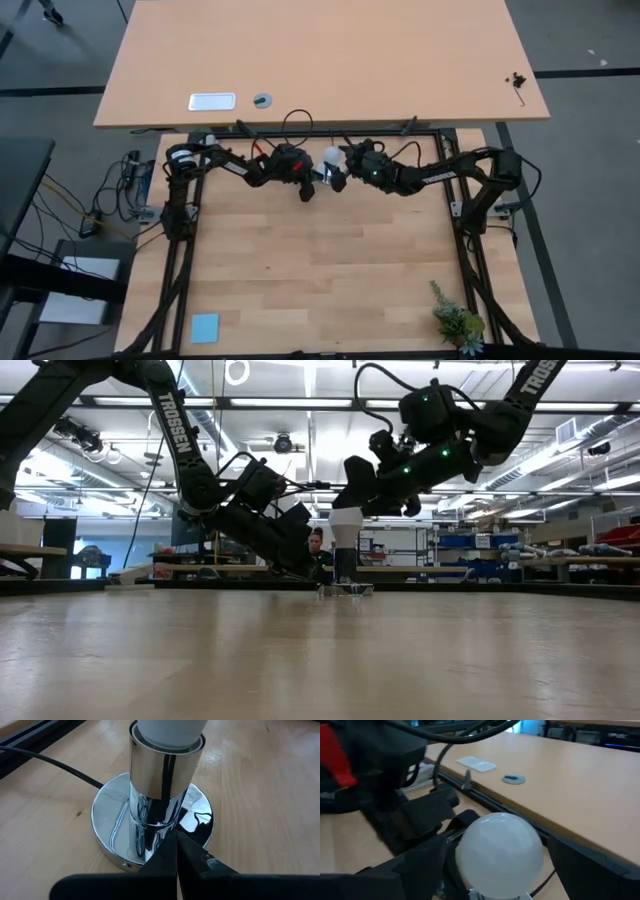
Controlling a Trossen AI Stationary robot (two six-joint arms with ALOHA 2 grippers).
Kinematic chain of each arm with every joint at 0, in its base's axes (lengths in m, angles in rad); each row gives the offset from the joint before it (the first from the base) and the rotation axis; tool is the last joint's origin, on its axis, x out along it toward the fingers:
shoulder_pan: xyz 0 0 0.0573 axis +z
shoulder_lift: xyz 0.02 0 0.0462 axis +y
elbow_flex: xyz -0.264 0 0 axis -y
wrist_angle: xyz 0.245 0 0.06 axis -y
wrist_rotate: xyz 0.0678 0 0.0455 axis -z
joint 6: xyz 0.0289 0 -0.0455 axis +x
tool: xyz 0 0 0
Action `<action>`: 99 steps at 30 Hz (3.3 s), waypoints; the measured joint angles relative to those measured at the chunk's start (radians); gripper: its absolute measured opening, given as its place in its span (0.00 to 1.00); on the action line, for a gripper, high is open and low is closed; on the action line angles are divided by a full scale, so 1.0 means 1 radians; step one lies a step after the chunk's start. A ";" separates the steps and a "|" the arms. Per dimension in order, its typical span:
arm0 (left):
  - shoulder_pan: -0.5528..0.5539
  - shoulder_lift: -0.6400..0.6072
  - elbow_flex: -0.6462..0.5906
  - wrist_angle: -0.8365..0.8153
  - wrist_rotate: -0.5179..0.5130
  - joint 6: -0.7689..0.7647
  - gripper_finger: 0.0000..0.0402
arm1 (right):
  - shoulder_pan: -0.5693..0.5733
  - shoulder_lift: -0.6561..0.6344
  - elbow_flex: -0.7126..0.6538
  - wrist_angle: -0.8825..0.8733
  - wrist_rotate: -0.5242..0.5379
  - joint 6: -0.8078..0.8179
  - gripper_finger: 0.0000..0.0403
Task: Screw lightbulb
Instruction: Remove the white lightbulb from the silver lamp
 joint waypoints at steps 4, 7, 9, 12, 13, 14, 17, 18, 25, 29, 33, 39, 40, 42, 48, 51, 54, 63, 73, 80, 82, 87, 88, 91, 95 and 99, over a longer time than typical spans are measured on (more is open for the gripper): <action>0.000 0.000 0.000 0.000 0.000 -0.001 0.00 | 0.002 0.000 0.000 0.000 0.017 0.014 0.86; 0.000 0.000 0.000 0.000 0.000 -0.002 0.00 | 0.002 0.000 0.000 0.002 0.017 0.050 0.85; 0.000 0.000 0.000 0.000 0.000 -0.002 0.00 | 0.002 0.000 0.000 0.003 0.017 0.056 0.85; 0.000 0.000 0.000 0.000 0.000 -0.002 0.00 | 0.002 0.000 0.000 0.003 0.017 0.066 0.85; 0.000 0.000 0.000 0.000 0.000 -0.002 0.00 | 0.002 0.000 0.000 0.002 0.017 0.070 0.86; 0.000 0.000 0.000 0.000 0.000 -0.002 0.00 | 0.002 0.000 0.000 0.002 0.017 0.076 0.86; 0.000 0.000 0.000 0.000 0.000 -0.003 0.00 | -0.001 0.000 0.000 0.002 0.017 0.082 0.87; 0.000 0.000 0.000 0.000 0.000 -0.003 0.00 | -0.001 0.000 0.000 0.002 0.017 0.081 0.87; 0.000 0.000 0.000 0.004 -0.001 -0.003 0.00 | -0.001 0.000 0.001 0.018 0.017 0.059 0.87; 0.000 0.000 0.000 0.004 -0.001 -0.003 0.00 | -0.001 0.000 0.012 0.009 0.016 0.052 0.87; 0.000 0.001 0.003 0.001 0.000 -0.003 0.00 | 0.004 0.001 0.072 -0.108 0.033 0.022 0.87; 0.000 0.000 0.004 -0.003 -0.001 -0.001 0.00 | 0.006 0.001 0.131 -0.233 0.038 0.007 0.87; 0.000 0.000 0.004 -0.003 -0.001 -0.001 0.00 | 0.006 0.001 0.131 -0.234 0.043 0.008 0.87; 0.000 0.000 0.004 -0.004 -0.001 0.000 0.00 | 0.006 0.001 0.131 -0.242 0.045 0.020 0.87; 0.000 0.000 0.004 -0.003 -0.001 0.001 0.00 | 0.006 0.001 0.132 -0.275 0.046 0.052 0.86; 0.000 0.000 0.004 -0.004 -0.001 0.001 0.00 | 0.002 0.001 0.132 -0.277 0.030 0.032 0.86; 0.000 0.000 0.004 -0.004 -0.001 0.001 0.00 | -0.013 0.001 0.132 -0.290 -0.036 -0.031 0.84; 0.000 0.000 0.005 -0.004 -0.001 0.003 0.00 | -0.137 -0.008 0.136 -0.370 -0.390 -0.220 0.71; -0.002 0.001 0.006 -0.004 0.009 0.004 0.00 | -0.233 -0.081 0.127 -0.447 -0.557 -0.205 0.77; -0.001 0.001 0.005 -0.005 0.016 0.004 0.00 | -0.222 -0.128 0.133 -0.406 -0.519 -0.052 0.82; -0.001 0.001 0.005 -0.005 0.015 0.004 0.00 | -0.215 -0.146 0.170 -0.466 -0.517 0.031 0.83; -0.001 0.000 0.005 -0.005 0.015 0.004 0.00 | -0.165 -0.138 0.370 -0.889 -0.439 0.015 0.82; -0.001 0.000 0.005 -0.005 0.015 0.004 0.00 | -0.150 -0.129 0.422 -0.956 -0.413 -0.011 0.82; -0.001 0.000 0.005 -0.005 0.015 0.004 0.00 | -0.132 -0.119 0.562 -1.108 -0.386 -0.057 0.82; -0.001 0.000 0.005 -0.005 0.015 0.004 0.00 | -0.147 -0.063 0.721 -1.295 -0.382 -0.072 0.82; -0.001 0.000 0.005 -0.005 0.015 0.004 0.00 | -0.160 0.018 0.827 -1.393 -0.383 -0.089 0.82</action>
